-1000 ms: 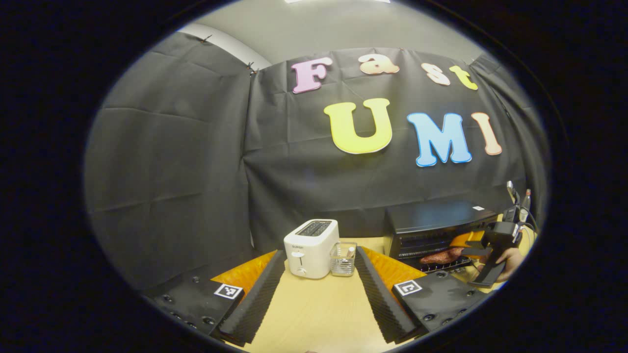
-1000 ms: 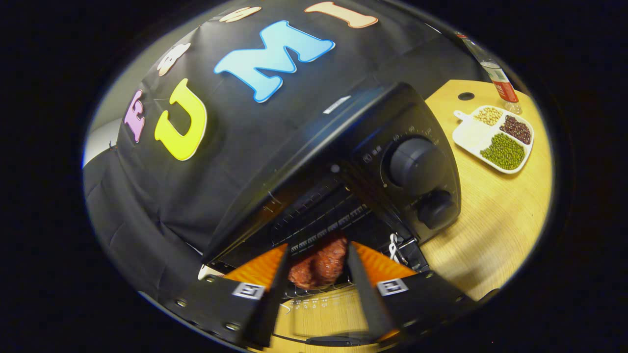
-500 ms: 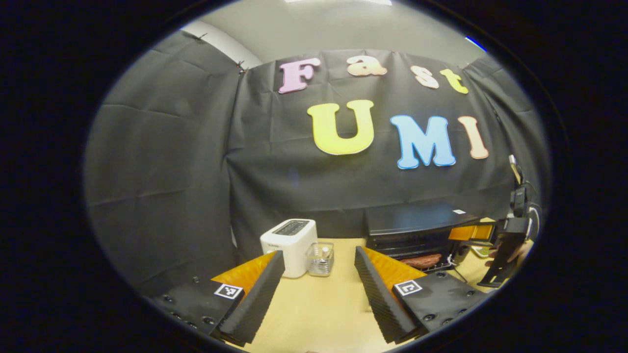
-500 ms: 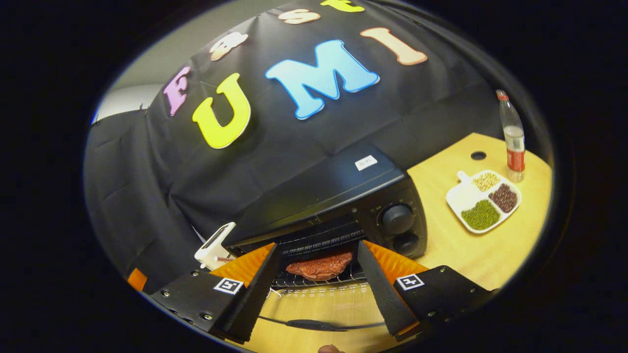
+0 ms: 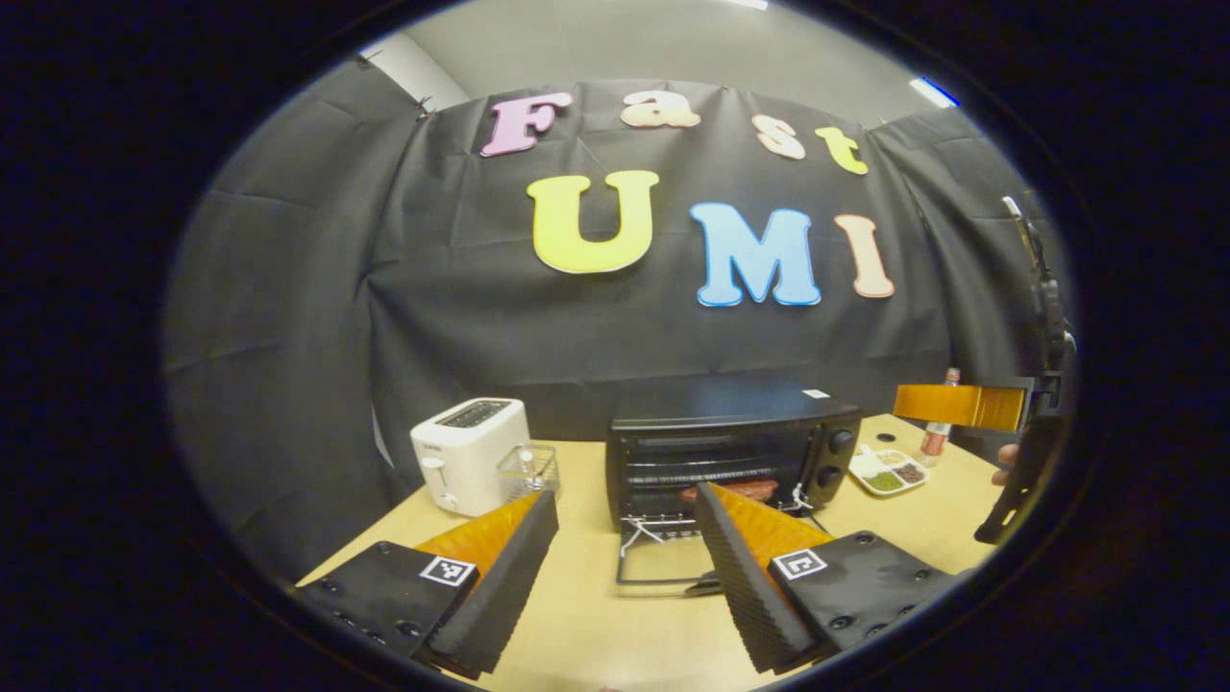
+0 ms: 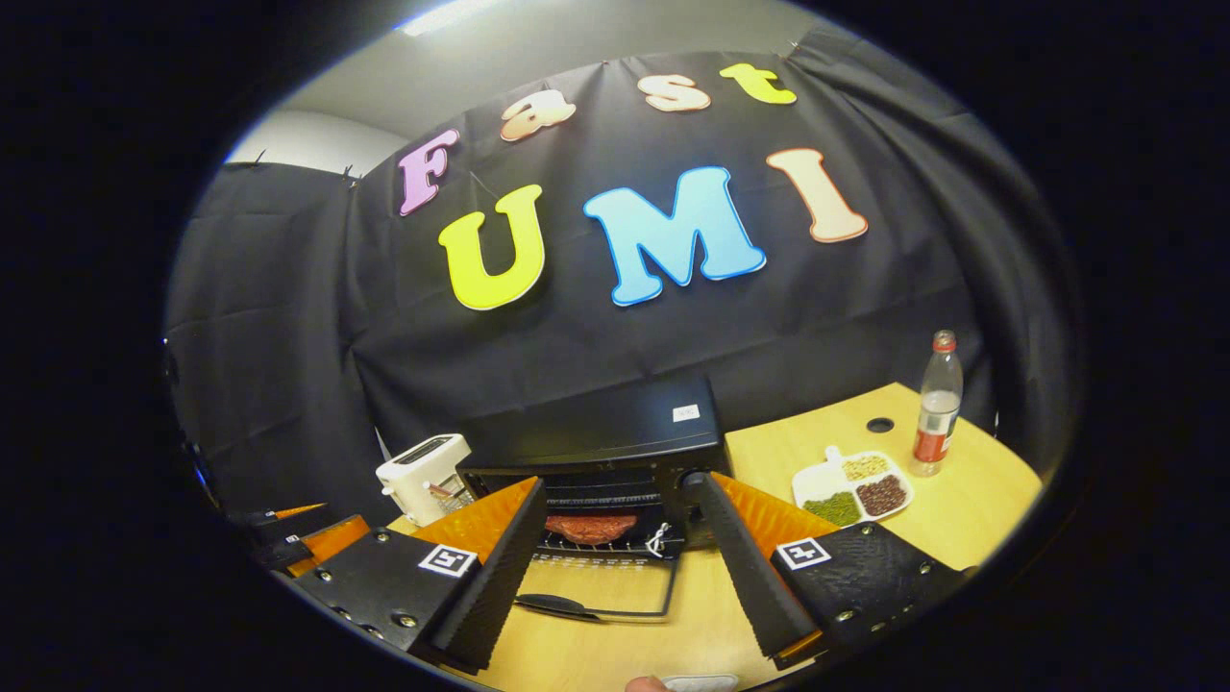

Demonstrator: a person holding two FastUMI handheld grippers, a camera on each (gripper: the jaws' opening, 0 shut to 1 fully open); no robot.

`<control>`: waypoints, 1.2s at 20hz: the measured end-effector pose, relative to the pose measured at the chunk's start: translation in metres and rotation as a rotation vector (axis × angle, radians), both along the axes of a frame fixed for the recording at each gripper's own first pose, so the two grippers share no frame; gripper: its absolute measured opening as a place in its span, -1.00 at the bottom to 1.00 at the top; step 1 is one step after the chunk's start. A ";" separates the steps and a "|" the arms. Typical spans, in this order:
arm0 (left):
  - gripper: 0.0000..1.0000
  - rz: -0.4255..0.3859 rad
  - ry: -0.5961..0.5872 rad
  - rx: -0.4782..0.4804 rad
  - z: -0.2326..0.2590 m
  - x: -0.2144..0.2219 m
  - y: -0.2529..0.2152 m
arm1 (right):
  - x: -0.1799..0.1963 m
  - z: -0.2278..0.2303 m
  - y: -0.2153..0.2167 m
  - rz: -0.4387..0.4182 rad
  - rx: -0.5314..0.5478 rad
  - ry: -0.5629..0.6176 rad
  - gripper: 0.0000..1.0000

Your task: Open the electric oven with the left hand, put the food in, and close the electric oven.

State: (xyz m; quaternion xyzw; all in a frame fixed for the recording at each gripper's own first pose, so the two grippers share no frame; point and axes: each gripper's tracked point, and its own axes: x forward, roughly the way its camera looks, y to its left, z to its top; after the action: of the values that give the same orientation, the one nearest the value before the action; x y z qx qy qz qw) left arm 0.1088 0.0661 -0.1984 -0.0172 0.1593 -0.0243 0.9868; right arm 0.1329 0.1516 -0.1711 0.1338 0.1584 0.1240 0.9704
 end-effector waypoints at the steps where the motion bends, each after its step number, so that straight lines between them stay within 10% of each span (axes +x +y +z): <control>1: 1.00 -0.019 0.013 -0.012 -0.006 -0.001 -0.013 | -0.004 0.004 -0.008 -0.011 -0.012 -0.007 0.95; 24: 0.94 -0.121 0.446 -0.034 -0.201 -0.001 -0.120 | -0.093 0.026 -0.146 -0.267 -0.205 -0.004 0.95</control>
State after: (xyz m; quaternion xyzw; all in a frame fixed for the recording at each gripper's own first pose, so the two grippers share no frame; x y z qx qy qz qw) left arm 0.1081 -0.0542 -0.3997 -0.0292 0.3736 -0.0816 0.9235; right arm 0.0398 0.0054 -0.1456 0.0536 0.1490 -0.0225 0.9871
